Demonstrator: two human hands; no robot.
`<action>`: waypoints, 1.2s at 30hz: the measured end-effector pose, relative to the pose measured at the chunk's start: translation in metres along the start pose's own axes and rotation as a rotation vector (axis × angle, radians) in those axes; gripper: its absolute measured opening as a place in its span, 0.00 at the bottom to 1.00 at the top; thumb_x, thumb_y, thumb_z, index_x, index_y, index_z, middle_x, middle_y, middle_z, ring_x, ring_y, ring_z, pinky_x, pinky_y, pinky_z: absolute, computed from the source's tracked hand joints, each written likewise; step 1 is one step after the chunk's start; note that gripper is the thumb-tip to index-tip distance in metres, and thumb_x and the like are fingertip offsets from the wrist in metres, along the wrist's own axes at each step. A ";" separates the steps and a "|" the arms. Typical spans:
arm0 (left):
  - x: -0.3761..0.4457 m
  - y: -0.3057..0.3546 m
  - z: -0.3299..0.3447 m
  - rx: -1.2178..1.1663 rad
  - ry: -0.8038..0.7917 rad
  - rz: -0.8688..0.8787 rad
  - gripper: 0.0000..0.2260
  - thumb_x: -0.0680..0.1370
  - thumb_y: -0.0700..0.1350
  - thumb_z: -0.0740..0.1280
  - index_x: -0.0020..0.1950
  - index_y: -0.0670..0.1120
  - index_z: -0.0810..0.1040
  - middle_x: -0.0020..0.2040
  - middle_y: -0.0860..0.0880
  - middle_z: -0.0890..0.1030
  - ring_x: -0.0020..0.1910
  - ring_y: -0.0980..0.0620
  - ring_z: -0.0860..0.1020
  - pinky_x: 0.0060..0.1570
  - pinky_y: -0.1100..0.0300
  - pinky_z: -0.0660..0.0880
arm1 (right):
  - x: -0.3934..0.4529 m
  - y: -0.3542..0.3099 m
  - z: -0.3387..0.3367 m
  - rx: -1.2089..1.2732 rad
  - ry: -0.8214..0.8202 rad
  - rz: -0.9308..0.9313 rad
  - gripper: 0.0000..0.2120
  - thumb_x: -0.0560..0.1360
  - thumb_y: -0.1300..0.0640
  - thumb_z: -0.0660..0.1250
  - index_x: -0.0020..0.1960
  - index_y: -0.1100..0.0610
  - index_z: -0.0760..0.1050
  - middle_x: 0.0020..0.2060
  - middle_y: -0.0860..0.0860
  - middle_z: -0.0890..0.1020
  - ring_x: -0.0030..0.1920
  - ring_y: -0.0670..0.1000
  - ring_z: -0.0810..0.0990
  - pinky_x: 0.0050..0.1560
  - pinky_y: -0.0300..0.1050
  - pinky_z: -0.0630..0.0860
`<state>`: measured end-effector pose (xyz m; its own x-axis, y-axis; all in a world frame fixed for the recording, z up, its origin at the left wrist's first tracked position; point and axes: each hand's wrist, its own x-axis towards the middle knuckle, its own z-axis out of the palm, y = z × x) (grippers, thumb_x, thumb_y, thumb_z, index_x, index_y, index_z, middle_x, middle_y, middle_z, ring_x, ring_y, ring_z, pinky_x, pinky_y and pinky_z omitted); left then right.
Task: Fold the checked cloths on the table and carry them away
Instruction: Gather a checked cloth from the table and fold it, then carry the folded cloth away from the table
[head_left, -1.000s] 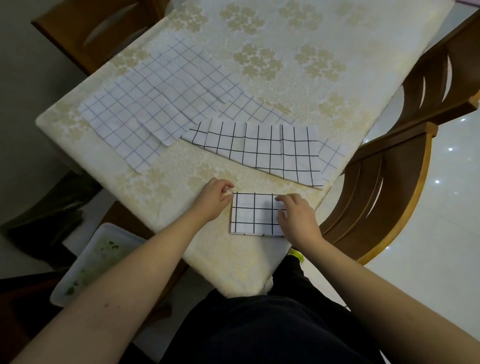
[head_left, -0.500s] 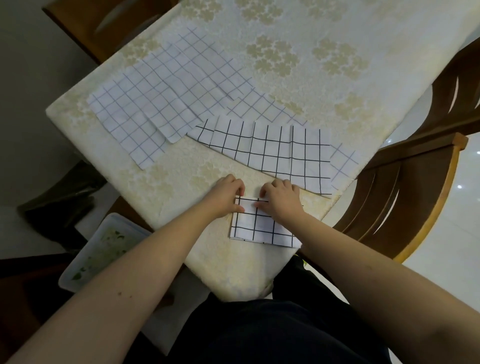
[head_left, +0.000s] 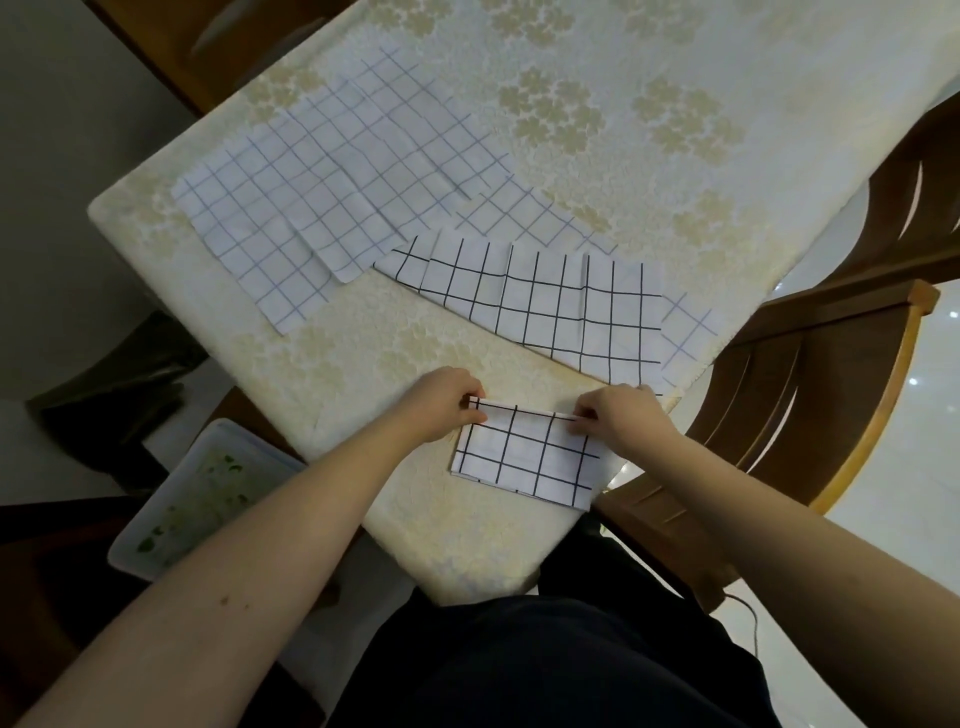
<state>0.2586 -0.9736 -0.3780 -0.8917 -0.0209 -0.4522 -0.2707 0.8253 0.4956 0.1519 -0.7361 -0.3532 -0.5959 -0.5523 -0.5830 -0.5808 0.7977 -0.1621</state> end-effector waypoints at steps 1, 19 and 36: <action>-0.002 0.001 0.000 -0.015 0.006 0.006 0.10 0.77 0.51 0.71 0.53 0.46 0.80 0.48 0.50 0.78 0.48 0.51 0.76 0.49 0.57 0.74 | -0.005 0.008 0.000 0.030 -0.010 0.018 0.11 0.78 0.43 0.64 0.49 0.50 0.77 0.41 0.48 0.81 0.44 0.50 0.76 0.57 0.49 0.69; -0.079 0.012 -0.025 -1.197 0.124 -0.275 0.10 0.82 0.43 0.63 0.62 0.43 0.76 0.53 0.44 0.85 0.49 0.48 0.84 0.43 0.57 0.80 | -0.069 -0.034 0.002 1.536 0.113 0.235 0.20 0.80 0.52 0.65 0.57 0.71 0.75 0.52 0.63 0.83 0.53 0.60 0.83 0.50 0.47 0.82; -0.133 0.093 -0.030 -1.057 0.054 -0.155 0.04 0.78 0.40 0.69 0.52 0.43 0.78 0.34 0.53 0.84 0.36 0.58 0.82 0.38 0.62 0.77 | -0.212 -0.040 0.001 1.564 0.386 0.274 0.11 0.78 0.54 0.67 0.53 0.61 0.81 0.42 0.55 0.86 0.41 0.52 0.86 0.38 0.41 0.80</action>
<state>0.3414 -0.9115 -0.2496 -0.8283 -0.1299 -0.5450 -0.5366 -0.0956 0.8384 0.3018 -0.6508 -0.2237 -0.8156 -0.1934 -0.5453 0.5118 0.1983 -0.8359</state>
